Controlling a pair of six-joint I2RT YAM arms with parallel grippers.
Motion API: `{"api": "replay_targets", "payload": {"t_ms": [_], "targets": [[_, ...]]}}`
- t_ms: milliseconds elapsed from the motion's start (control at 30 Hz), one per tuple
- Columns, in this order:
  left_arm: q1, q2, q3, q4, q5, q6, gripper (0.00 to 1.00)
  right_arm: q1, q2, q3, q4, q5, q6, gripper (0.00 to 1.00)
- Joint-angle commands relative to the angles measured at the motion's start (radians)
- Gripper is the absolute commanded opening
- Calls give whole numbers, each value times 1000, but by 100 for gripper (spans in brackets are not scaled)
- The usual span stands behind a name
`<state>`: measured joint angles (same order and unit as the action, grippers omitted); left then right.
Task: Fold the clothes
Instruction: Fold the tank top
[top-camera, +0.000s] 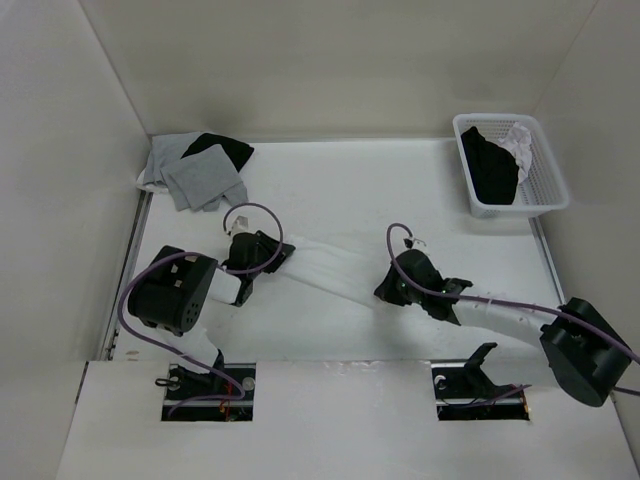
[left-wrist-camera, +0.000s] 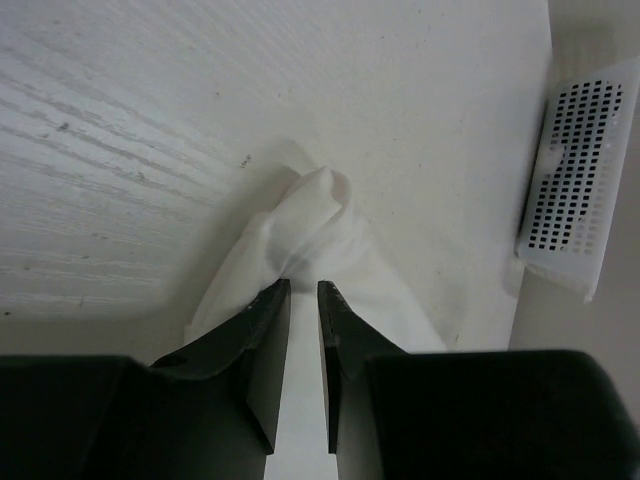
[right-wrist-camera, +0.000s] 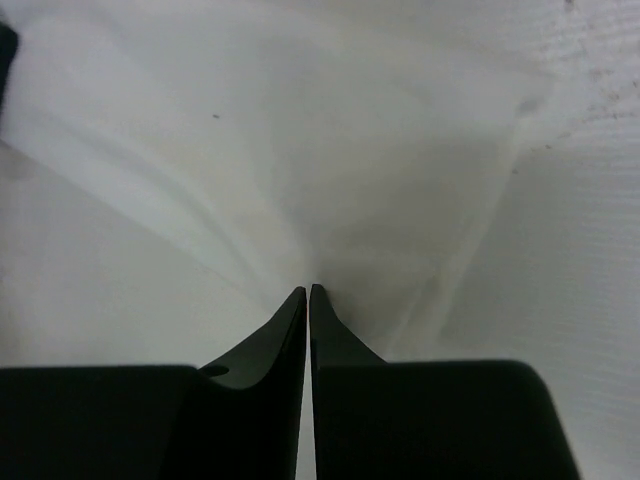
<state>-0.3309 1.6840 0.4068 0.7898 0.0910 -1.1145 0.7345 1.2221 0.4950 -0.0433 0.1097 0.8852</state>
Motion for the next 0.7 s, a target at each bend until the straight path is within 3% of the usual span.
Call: {"api": "replay_targets", "payload": {"t_ms": [0, 267, 533, 667], "targets": [[39, -9, -62, 46, 19, 2, 17, 1, -9, -47, 103, 2, 50, 7], [135, -66, -187, 109, 61, 1, 17, -69, -56, -136, 100, 21, 70, 12], [80, -303, -175, 10, 49, 2, 18, -126, -199, -153, 105, 2, 27, 39], [56, -432, -128, -121, -3, 67, 20, -203, -115, -144, 161, -88, 14, 46]]}}
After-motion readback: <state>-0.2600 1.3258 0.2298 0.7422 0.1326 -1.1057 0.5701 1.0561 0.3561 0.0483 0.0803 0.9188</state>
